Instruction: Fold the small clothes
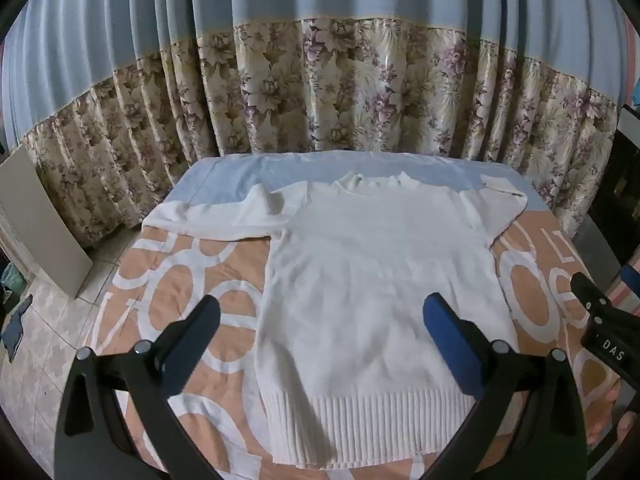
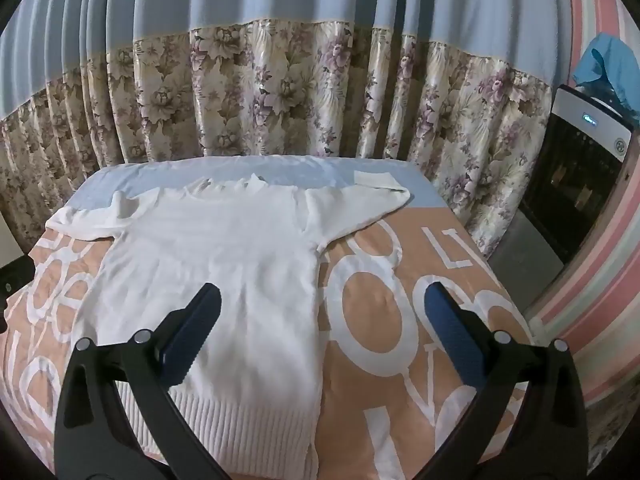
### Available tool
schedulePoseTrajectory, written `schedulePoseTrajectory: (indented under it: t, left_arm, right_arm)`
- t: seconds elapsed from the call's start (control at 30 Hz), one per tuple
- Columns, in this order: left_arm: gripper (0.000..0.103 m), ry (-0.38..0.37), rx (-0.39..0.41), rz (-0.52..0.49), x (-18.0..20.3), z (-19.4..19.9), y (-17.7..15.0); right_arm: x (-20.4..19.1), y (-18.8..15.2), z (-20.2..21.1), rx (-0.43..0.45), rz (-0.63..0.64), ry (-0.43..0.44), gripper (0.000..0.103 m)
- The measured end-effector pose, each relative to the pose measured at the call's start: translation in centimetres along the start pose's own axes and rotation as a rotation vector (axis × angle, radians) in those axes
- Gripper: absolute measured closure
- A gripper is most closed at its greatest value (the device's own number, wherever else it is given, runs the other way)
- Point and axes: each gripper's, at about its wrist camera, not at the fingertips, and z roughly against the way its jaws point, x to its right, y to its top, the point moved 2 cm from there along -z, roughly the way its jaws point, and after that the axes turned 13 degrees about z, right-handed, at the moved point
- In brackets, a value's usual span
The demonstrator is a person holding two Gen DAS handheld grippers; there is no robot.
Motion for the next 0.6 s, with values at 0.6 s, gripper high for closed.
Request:
schedulePoseTrajectory:
  t: [0.6]
  left_arm:
    - [0.001, -0.004, 0.003, 0.001, -0.12, 0.08, 0.03]
  right_arm:
    - [-0.11, 0.15, -0.34, -0.006, 0.002, 0.002, 0.003]
